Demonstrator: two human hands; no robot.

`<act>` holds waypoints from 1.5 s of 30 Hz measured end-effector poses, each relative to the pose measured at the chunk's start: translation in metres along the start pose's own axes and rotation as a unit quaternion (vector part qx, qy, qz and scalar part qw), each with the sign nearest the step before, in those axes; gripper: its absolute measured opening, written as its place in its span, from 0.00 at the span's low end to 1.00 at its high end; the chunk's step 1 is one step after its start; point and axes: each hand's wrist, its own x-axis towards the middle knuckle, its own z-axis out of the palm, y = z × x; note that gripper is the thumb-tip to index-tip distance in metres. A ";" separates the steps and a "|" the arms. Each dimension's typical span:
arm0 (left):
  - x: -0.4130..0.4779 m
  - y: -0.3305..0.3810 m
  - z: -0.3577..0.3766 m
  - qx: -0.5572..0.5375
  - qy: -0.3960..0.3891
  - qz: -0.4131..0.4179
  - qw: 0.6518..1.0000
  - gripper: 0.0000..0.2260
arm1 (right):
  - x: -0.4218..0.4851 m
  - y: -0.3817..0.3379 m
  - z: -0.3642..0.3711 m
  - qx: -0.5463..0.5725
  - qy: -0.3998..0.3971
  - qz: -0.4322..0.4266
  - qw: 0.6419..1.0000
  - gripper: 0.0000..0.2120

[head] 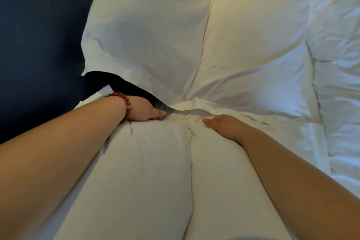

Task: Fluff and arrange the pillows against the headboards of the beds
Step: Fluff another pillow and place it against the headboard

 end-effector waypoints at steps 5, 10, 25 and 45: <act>0.004 0.002 0.001 -0.094 0.007 0.008 0.995 0.24 | -0.001 0.009 0.011 0.089 0.156 -0.056 0.982 0.23; 0.003 0.007 0.004 -0.045 0.001 0.035 0.998 0.24 | -0.002 0.018 0.023 0.109 0.266 -0.085 0.954 0.23; 0.026 -0.002 0.015 0.018 0.032 0.023 0.999 0.25 | 0.000 0.018 0.022 0.108 0.258 -0.057 0.959 0.23; -0.009 0.159 0.102 0.038 0.156 0.165 0.973 0.30 | -0.079 0.128 -0.069 -0.177 0.285 0.083 0.938 0.26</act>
